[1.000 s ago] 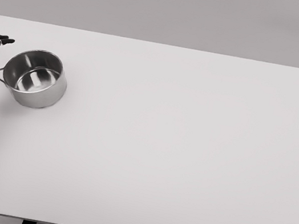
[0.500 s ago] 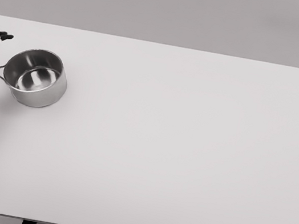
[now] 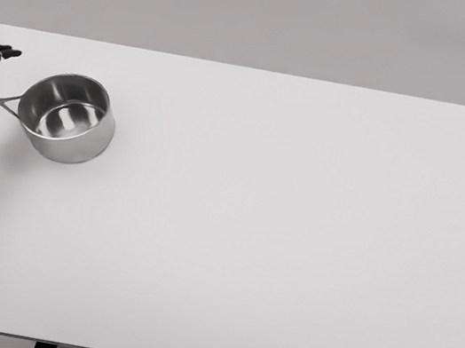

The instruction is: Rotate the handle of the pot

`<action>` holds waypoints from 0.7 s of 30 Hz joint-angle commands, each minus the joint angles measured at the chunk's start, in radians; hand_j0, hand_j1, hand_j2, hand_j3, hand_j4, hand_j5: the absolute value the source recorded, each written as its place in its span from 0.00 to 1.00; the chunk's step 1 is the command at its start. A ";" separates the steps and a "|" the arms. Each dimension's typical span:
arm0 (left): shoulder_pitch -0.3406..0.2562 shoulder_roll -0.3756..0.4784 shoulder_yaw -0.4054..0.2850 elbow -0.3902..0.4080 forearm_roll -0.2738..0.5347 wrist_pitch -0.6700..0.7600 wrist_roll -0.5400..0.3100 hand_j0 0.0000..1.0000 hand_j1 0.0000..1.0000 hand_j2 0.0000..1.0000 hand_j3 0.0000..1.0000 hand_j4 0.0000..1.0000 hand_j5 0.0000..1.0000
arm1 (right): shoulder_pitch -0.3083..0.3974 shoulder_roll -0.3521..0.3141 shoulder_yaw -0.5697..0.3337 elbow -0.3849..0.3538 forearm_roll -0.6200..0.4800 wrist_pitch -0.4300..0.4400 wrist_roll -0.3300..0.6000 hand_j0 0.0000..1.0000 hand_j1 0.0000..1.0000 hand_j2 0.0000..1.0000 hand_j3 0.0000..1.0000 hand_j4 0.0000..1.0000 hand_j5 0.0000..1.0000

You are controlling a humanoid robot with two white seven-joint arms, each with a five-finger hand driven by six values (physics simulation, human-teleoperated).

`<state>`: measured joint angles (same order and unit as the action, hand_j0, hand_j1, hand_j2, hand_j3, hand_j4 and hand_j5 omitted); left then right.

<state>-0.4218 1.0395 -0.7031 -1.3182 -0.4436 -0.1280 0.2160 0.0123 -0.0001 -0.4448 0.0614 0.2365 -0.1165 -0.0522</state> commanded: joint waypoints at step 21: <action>0.083 0.249 0.001 -0.337 0.220 -0.483 0.255 1.00 1.00 1.00 1.00 1.00 1.00 | 0.000 0.000 0.000 0.000 0.000 0.000 0.000 1.00 1.00 1.00 1.00 1.00 1.00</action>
<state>-0.3390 1.2710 -0.7031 -1.6214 -0.2533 -0.6006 0.4438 0.0123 -0.0001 -0.4448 0.0614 0.2365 -0.1166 -0.0522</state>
